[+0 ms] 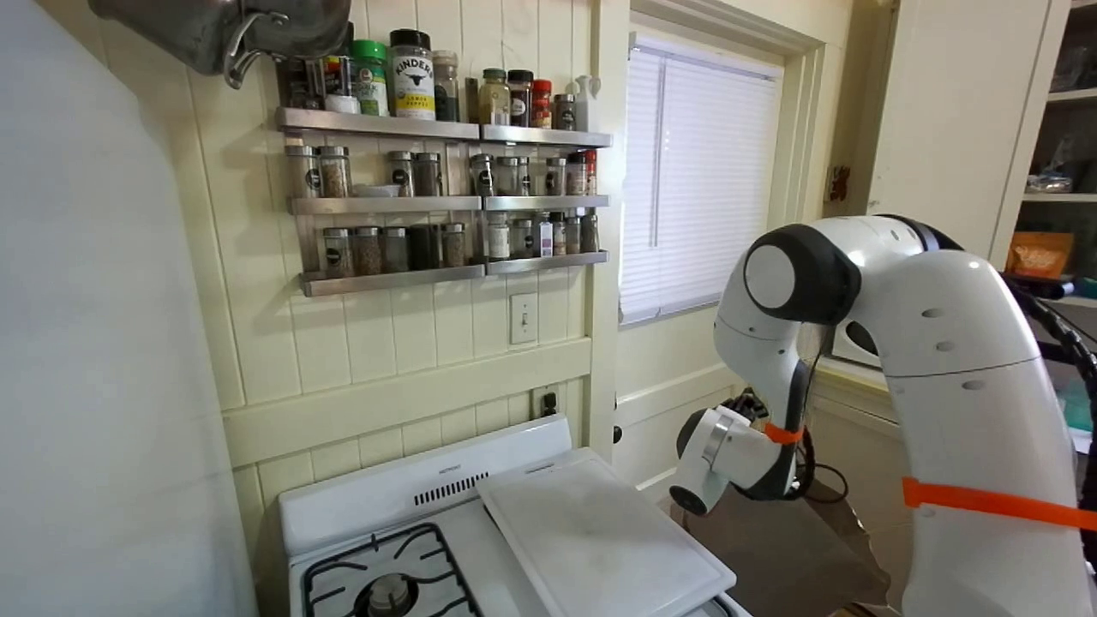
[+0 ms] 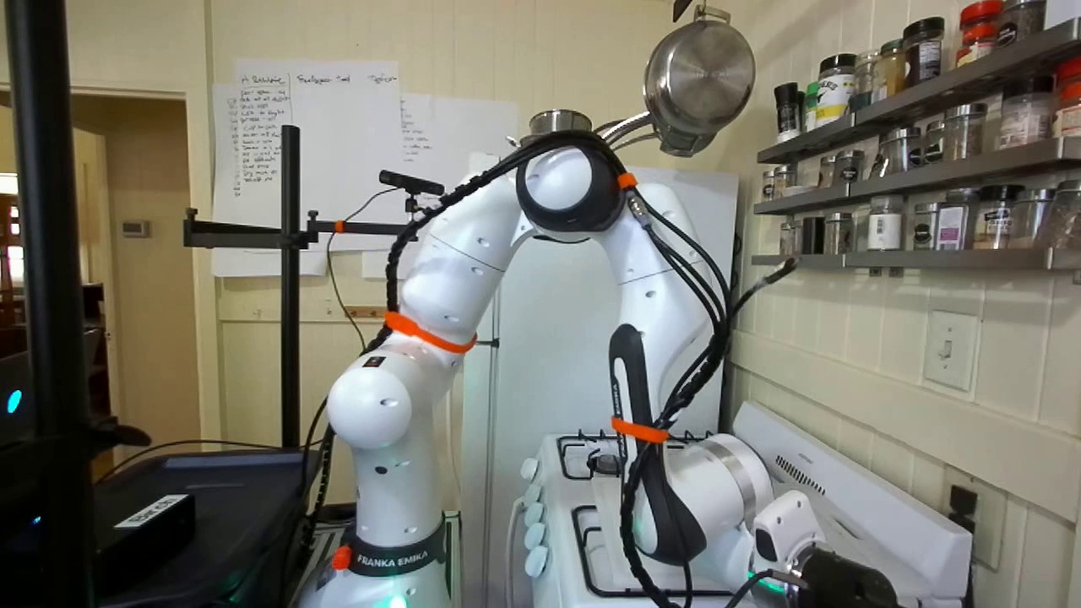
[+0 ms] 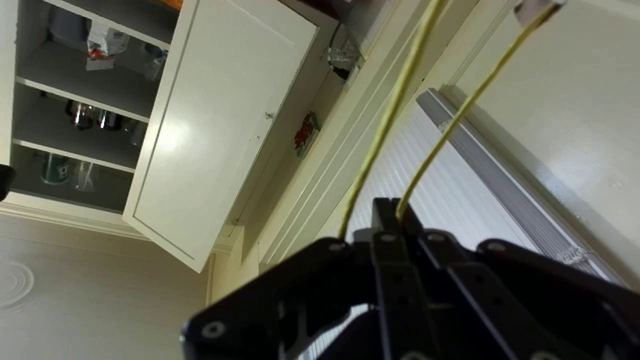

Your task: Pick up the paper bag and place it to the immediate right off the stove

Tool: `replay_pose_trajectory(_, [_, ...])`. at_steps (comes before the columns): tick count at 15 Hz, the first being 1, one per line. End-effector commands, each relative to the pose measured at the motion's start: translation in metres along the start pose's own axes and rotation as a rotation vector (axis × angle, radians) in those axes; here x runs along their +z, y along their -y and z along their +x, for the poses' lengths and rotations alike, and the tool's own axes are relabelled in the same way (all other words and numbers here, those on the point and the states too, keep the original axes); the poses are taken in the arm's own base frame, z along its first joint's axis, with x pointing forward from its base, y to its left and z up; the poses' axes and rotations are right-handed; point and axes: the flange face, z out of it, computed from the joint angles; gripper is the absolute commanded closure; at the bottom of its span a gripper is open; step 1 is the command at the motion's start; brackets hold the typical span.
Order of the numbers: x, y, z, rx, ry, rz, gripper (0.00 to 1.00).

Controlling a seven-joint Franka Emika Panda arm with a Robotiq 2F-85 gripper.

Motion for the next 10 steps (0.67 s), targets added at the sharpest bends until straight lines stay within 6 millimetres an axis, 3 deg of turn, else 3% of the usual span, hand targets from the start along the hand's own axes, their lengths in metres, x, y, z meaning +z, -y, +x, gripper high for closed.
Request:
replay_pose_trajectory(1, [-0.001,0.031,-0.025,0.001,-0.013,-0.080,0.99])
replay_pose_trajectory(4, [-0.006,0.052,-0.046,-0.029,-0.037,-0.112,0.99])
replay_pose_trajectory(10, [0.012,0.075,-0.045,-0.007,0.012,-0.207,0.99])
